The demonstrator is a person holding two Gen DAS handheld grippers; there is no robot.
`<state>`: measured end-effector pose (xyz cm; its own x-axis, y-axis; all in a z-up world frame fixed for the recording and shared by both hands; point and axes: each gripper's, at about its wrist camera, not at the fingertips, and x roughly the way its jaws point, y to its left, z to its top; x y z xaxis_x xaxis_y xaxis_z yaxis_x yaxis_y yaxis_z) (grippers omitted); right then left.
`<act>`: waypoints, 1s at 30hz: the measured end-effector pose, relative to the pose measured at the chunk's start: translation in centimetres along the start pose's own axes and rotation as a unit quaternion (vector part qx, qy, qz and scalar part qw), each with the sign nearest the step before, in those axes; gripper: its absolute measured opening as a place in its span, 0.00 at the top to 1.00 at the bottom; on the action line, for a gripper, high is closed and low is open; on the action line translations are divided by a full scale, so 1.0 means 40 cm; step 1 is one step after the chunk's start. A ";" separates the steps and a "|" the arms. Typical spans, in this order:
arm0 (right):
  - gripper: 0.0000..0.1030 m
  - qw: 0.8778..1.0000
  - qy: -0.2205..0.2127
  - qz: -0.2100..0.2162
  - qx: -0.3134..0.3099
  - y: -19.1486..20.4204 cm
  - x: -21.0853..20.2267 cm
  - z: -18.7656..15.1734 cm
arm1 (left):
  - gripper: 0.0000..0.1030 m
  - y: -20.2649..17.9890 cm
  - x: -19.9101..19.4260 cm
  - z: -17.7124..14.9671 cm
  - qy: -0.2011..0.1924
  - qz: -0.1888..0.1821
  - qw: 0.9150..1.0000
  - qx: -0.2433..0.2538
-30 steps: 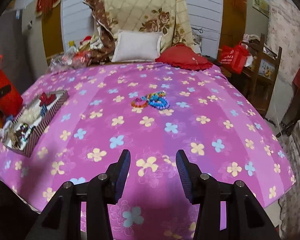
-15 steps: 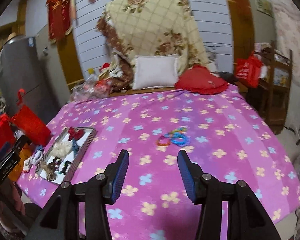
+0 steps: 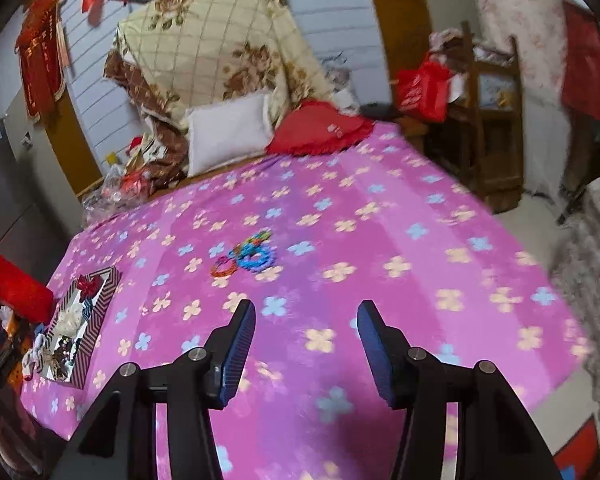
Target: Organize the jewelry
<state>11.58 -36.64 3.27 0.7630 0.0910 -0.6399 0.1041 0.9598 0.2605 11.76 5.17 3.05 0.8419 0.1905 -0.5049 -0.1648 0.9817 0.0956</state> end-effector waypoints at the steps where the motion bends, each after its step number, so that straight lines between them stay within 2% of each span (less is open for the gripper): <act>1: 0.51 1.000 0.005 0.007 0.003 0.009 0.037 0.006 | 0.03 -0.007 0.013 -0.003 0.012 -0.007 1.000 0.003; 4: 0.51 0.999 0.020 0.030 0.008 0.044 0.189 0.031 | 0.03 -0.021 0.046 -0.011 0.036 -0.022 0.999 0.007; 9: 0.52 0.998 0.065 0.027 -0.001 0.076 0.433 0.074 | 0.03 -0.047 0.101 -0.028 0.068 -0.045 0.997 0.011; 13: 0.52 0.995 0.096 0.022 0.016 0.061 0.581 0.112 | 0.03 -0.064 0.146 -0.044 0.089 -0.041 0.995 0.016; 17: 0.52 0.993 0.114 0.007 0.013 0.060 0.684 0.139 | 0.03 -0.069 0.186 -0.059 0.108 -0.043 0.993 0.018; 20: 0.55 0.992 0.129 -0.009 -0.002 0.069 0.737 0.142 | 0.03 -0.073 0.207 -0.071 0.117 -0.042 0.992 0.018; 22: 0.66 0.992 0.122 -0.028 -0.022 0.088 0.747 0.145 | 0.03 -0.073 0.217 -0.075 0.124 -0.043 0.991 0.017; 23: 0.75 0.992 0.120 -0.034 -0.025 0.094 0.749 0.144 | 0.03 -0.073 0.220 -0.077 0.126 -0.044 0.991 0.016; 24: 0.83 0.991 0.127 -0.024 -0.020 0.098 0.752 0.142 | 0.03 -0.073 0.221 -0.078 0.127 -0.044 0.991 0.015; 29: 0.85 0.988 0.152 0.011 -0.030 0.127 0.709 0.096 | 0.03 -0.073 0.221 -0.073 0.132 -0.038 0.990 0.014; 30: 0.89 0.987 0.157 0.021 -0.032 0.131 0.688 0.082 | 0.03 -0.074 0.220 -0.071 0.133 -0.041 0.990 0.013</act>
<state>35.22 -29.99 -10.61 0.5302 0.1991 -0.8242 0.0280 0.9674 0.2518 18.17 3.92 -4.11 0.6862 0.1064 -0.7196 -0.0853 0.9942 0.0657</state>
